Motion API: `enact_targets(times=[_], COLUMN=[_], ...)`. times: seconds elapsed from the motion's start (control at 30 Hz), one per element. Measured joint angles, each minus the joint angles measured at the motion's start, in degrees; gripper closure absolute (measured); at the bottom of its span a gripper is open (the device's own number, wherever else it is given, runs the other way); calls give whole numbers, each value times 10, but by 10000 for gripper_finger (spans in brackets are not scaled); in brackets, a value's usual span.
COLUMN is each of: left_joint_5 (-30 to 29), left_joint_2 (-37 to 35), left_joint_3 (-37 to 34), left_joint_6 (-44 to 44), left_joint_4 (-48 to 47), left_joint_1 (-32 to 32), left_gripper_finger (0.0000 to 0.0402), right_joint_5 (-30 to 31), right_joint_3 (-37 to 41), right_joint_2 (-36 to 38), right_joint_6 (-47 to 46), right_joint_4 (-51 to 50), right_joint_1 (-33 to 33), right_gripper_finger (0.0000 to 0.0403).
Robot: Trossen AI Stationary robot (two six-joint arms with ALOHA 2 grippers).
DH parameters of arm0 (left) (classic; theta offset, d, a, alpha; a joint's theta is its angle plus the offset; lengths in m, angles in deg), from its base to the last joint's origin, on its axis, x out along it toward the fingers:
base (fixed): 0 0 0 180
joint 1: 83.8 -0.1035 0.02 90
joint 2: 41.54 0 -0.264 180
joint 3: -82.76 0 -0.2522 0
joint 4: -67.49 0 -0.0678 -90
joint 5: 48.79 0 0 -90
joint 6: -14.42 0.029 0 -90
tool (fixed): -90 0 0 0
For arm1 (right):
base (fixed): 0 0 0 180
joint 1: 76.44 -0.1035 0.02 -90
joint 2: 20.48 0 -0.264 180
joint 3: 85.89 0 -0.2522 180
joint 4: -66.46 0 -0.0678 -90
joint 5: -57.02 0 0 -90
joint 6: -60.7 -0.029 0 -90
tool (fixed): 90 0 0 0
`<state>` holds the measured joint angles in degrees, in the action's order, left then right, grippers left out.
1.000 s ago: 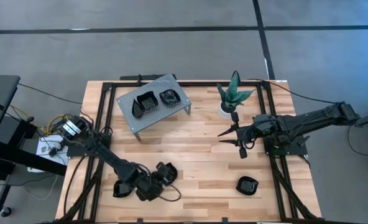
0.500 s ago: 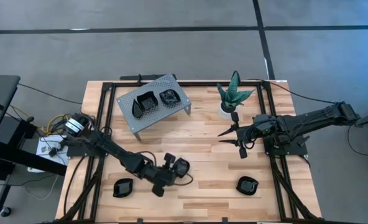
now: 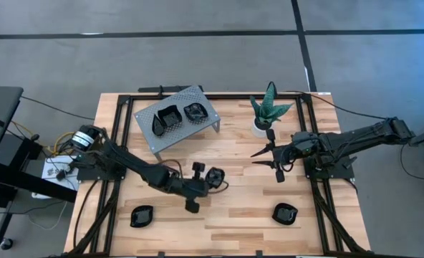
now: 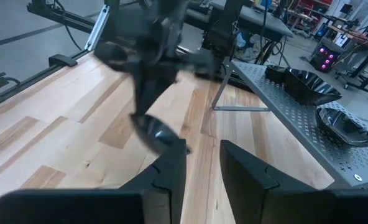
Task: Pick & Place Mini shaped plates
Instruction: Stack the black leaf-shaped plate on the black leaf-shaped plate on the shelf
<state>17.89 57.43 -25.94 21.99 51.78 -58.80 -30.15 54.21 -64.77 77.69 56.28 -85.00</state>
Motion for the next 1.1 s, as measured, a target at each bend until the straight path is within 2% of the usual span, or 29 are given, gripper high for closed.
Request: enact_targets(times=[0.17,0.33,0.53,0.73,0.87,1.1], left_joint_5=[-21,-103,-112,-107,-105,-105], left_joint_2=[-66,-132,-183,-188,-188,-188], left_joint_3=[1,0,0,-1,-1,-1], left_joint_6=[14,79,106,103,84,80], left_joint_4=[-38,-59,-59,-57,-58,-62], left_joint_1=[-36,-87,-203,-293,-307,-295], left_gripper_finger=[398,398,398,398,398,398], right_joint_5=[1,2,2,2,2,2], right_joint_3=[0,0,0,0,0,0], right_joint_2=[0,0,0,0,0,0], right_joint_6=[0,14,14,16,16,15], right_joint_4=[0,-1,-1,-1,-1,-1], right_joint_1=[0,0,1,1,1,0], right_gripper_finger=[310,310,310,310,310,310])
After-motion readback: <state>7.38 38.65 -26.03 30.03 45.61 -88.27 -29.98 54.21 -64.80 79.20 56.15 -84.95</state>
